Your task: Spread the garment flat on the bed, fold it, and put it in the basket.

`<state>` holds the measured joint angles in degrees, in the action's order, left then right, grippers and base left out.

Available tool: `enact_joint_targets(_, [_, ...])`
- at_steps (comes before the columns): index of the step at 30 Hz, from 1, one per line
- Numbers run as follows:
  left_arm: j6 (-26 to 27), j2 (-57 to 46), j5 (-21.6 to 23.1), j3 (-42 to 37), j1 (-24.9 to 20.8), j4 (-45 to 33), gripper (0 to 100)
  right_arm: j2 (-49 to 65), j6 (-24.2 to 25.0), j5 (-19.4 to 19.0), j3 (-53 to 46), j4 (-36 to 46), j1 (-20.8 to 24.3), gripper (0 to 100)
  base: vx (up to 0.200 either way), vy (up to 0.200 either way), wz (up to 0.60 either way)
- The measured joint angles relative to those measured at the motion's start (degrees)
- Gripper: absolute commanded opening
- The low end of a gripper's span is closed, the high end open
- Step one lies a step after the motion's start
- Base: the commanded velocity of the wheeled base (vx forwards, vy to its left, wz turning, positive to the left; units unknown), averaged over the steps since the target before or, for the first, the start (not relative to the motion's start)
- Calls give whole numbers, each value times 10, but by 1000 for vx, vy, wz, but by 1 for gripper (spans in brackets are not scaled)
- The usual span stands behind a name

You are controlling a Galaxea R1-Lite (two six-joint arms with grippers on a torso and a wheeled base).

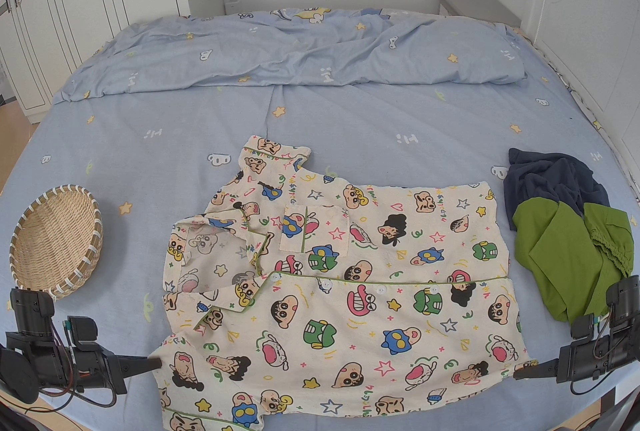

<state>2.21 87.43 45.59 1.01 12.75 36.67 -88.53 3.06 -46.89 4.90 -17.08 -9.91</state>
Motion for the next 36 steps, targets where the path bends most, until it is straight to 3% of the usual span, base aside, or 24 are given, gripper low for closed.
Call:
enact_joint_targets(5, [-42,0,0,1,-12,38,0,6,3,0,21,10,4,0,0,0,0])
enact_joint_targets(10, [-137,-1,0,13,-37,92,0,8,5,0,42,26,5,0,0,0,0])
enact_joint_targets(13, [-167,-1,-1,22,-51,126,0,8,5,0,55,30,6,0,0,0,0])
enact_joint_targets(36, [-206,36,0,102,-65,140,0,3,31,-21,129,42,24,0,0,0,0])
